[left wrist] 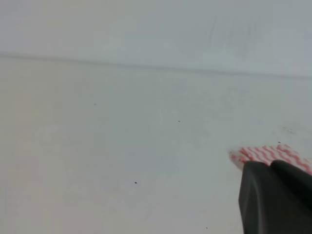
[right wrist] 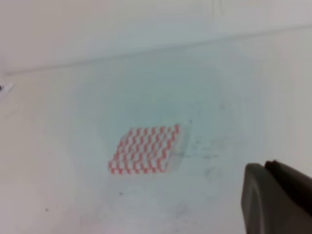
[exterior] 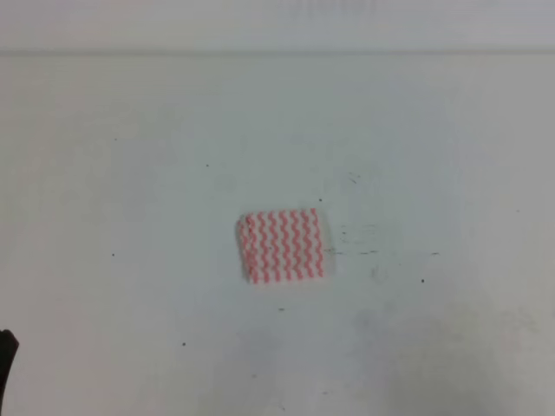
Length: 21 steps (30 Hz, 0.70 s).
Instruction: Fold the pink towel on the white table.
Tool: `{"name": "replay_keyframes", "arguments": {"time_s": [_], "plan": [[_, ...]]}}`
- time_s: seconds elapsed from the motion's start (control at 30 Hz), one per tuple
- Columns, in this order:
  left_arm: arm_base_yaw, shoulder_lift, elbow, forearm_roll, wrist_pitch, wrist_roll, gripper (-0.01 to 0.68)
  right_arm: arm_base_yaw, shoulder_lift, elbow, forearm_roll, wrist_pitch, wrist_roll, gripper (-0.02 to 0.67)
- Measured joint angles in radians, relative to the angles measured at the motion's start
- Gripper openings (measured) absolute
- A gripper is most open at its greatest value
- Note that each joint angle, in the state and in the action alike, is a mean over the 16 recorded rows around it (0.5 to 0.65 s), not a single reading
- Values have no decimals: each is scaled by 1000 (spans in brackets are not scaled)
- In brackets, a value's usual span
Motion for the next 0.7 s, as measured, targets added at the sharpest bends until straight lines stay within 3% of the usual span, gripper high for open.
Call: {"name": "replay_keyframes", "arguments": {"time_s": [0.4,0.7], "plan": [[0,2,2,3,-1,-2,-5,-21,-4,46,-59,-79,0,-15],[0,6,5,5,-5,-2,-5,-176,-62,74,-104,-95,0,-17]]}}
